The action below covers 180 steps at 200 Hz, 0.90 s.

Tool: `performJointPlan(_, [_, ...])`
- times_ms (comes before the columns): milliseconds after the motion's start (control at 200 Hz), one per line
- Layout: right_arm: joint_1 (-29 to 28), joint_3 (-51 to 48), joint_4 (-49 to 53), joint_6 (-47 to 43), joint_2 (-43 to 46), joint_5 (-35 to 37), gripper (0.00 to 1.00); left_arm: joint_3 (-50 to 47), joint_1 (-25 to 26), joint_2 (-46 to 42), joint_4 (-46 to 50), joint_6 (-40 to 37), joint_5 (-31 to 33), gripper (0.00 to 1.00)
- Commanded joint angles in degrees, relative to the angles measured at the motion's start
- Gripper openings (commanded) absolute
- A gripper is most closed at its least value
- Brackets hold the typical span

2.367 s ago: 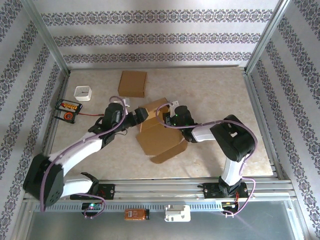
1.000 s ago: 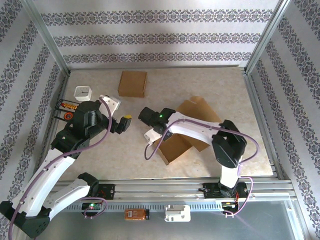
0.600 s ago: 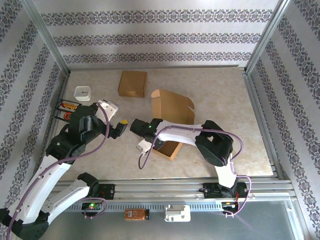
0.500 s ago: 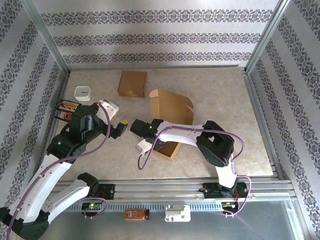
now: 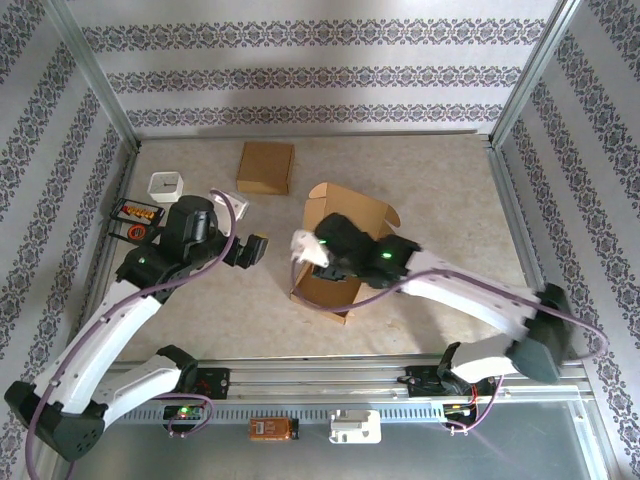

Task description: Fold the paper box

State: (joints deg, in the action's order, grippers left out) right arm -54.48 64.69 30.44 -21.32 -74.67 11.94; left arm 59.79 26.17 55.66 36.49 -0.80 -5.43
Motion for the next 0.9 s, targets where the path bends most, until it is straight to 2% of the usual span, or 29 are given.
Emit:
performJointPlan(0, [3.5, -8.0, -3.5, 35.0, 9.6, -2.1, 0.66, 1.2, -0.1, 2.7, 0.0, 8.7, -7.0, 0.98])
performJointPlan(105, [6.6, -15.2, -2.4, 55.6, 18.7, -1.7, 0.59, 0.3, -0.1, 7.4, -2.0, 12.9, -12.5, 0.91])
performJointPlan(205, [8.1, -21.0, -2.0, 67.0, 25.0, -2.1, 0.59, -0.8, 0.2, 12.4, -4.4, 16.7, -16.8, 0.84])
performJointPlan(295, [8.3, -25.1, -1.1, 77.6, 28.5, 0.4, 0.6, -1.8, 1.5, 16.1, -6.4, 20.4, -15.3, 0.79])
performJointPlan(370, [8.8, -26.6, 0.8, 85.9, 27.5, -0.4, 0.6, -1.2, 3.9, 19.2, -7.1, 21.7, -12.6, 0.78])
performJointPlan(530, [8.9, -26.5, 0.3, 91.9, 17.4, -7.8, 0.62, 2.8, 9.9, 27.9, -4.8, 21.9, -4.3, 0.75])
performJointPlan(720, [6.1, -26.7, -4.6, 95.0, 9.2, -3.4, 0.63, 8.0, 14.6, 38.5, -1.5, 21.4, 3.4, 0.74])
performJointPlan(809, [5.6, -25.6, -5.9, 94.1, 6.0, -2.0, 0.63, 8.1, 15.1, 41.2, -3.4, 21.7, 3.0, 0.74])
performJointPlan(894, [5.1, -24.8, -7.2, 93.3, 3.4, -0.9, 0.63, 8.2, 15.3, 43.3, -4.4, 22.4, 1.3, 0.66])
